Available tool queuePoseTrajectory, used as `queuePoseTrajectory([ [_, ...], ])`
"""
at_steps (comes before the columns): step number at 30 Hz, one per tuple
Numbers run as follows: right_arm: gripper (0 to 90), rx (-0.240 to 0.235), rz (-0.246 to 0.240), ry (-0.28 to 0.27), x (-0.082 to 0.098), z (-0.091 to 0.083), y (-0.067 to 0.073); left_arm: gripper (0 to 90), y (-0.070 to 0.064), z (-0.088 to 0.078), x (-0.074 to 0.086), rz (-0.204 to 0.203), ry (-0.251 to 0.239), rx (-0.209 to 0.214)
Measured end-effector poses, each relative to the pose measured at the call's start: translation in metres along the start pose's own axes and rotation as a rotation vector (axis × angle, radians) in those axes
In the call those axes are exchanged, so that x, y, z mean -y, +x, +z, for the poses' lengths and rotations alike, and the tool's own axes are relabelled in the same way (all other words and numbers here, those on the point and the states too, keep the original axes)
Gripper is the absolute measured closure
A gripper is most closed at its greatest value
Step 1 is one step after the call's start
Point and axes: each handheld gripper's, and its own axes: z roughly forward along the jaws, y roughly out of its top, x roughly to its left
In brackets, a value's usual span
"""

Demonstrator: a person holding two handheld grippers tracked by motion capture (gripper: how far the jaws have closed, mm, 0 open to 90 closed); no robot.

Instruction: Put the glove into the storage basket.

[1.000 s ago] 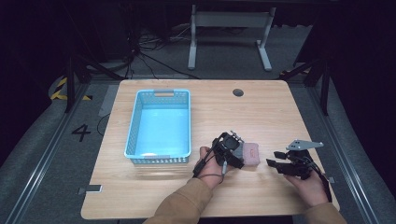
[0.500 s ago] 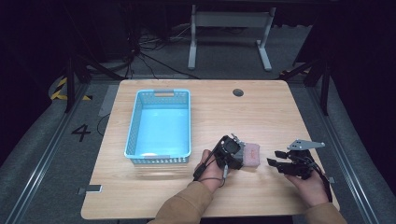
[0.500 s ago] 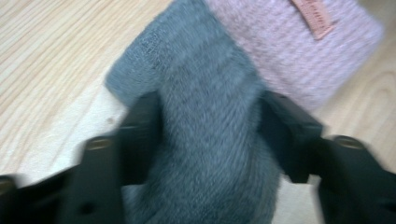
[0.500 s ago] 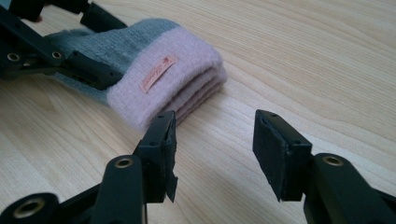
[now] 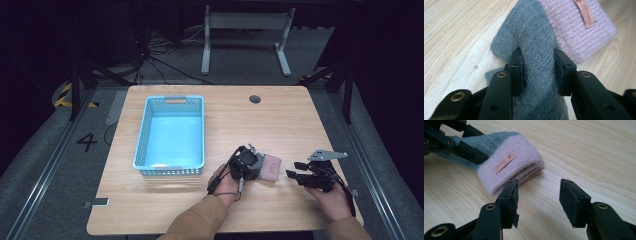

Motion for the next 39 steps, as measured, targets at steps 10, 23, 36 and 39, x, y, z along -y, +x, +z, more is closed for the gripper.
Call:
queuePoseTrajectory([
  [10,50.0,-0.004,0.002,-0.006,-0.001,0.001,-0.001,65.3,0.006,-0.03,-0.004,0.001,-0.043,-0.01],
  [23,50.7,-0.019,-0.005,-0.015,-0.007,0.011,-0.002,65.3,0.021,-0.076,-0.004,-0.028,-0.106,0.015],
  [36,50.7,-0.053,-0.031,-0.004,-0.021,0.03,0.003,65.2,0.05,-0.129,0.009,-0.062,-0.155,-0.05],
  [39,50.7,-0.059,-0.041,-0.002,-0.024,0.033,0.006,65.2,0.056,-0.14,0.013,-0.075,-0.163,-0.063],
])
